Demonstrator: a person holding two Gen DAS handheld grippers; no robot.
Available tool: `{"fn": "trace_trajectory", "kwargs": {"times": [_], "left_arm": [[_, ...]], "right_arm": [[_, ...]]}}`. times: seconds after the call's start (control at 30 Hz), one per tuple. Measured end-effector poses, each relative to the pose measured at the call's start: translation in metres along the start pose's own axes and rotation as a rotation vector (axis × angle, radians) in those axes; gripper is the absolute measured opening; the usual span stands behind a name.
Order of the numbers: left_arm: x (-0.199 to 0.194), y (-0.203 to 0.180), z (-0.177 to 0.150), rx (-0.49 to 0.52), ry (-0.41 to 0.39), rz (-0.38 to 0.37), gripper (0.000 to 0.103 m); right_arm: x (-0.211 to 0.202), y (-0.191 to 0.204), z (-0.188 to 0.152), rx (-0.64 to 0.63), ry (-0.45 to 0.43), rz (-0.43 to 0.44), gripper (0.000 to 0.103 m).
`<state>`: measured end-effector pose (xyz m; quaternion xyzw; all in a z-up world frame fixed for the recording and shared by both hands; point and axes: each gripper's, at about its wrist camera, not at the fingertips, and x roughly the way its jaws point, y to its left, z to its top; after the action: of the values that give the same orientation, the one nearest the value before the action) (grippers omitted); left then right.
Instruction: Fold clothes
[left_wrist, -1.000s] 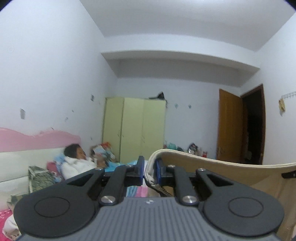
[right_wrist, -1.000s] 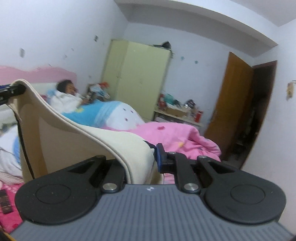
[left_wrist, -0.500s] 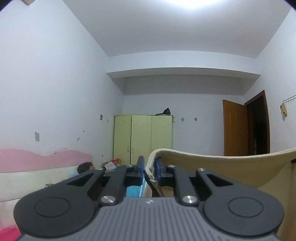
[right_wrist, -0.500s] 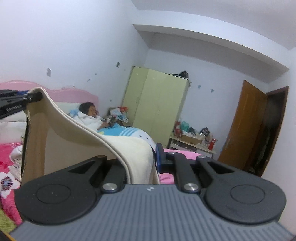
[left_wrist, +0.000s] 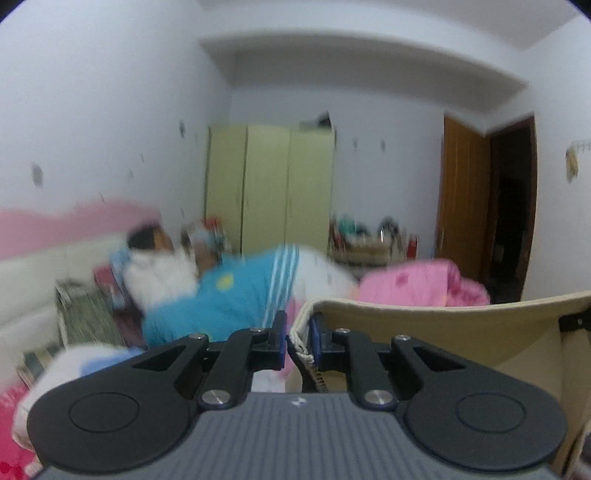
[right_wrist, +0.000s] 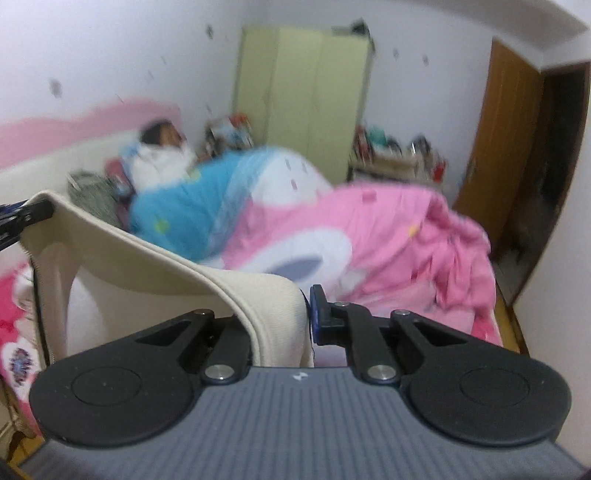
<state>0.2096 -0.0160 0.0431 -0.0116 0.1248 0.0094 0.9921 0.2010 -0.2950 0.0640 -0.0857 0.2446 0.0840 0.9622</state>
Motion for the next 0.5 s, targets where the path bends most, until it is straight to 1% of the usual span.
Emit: {"fn": "trace_trajectory", "kwargs": {"times": [0.1,0.17,0.23,0.37,0.5], "left_arm": [[0.075,0.014,-0.031,0.021,0.084,-0.024,0.014],[0.111,0.014,-0.060,0.069,0.114,-0.026,0.015],[0.141,0.012,-0.098,0.123,0.144,-0.030,0.015],[0.204,-0.001,-0.170,0.203,0.228,-0.036,0.015],[0.251,-0.010,-0.238,0.282,0.294,-0.016,0.015]], "right_arm": [[0.072,0.010,-0.016,0.022,0.066,-0.050,0.007],[0.120,0.016,-0.026,0.037,0.110,-0.084,0.007],[0.167,0.023,-0.038,0.047,0.152,-0.117,0.007],[0.257,0.028,-0.084,0.037,0.222,-0.148,0.007],[0.343,0.028,-0.146,0.017,0.295,-0.145,0.007]]}}
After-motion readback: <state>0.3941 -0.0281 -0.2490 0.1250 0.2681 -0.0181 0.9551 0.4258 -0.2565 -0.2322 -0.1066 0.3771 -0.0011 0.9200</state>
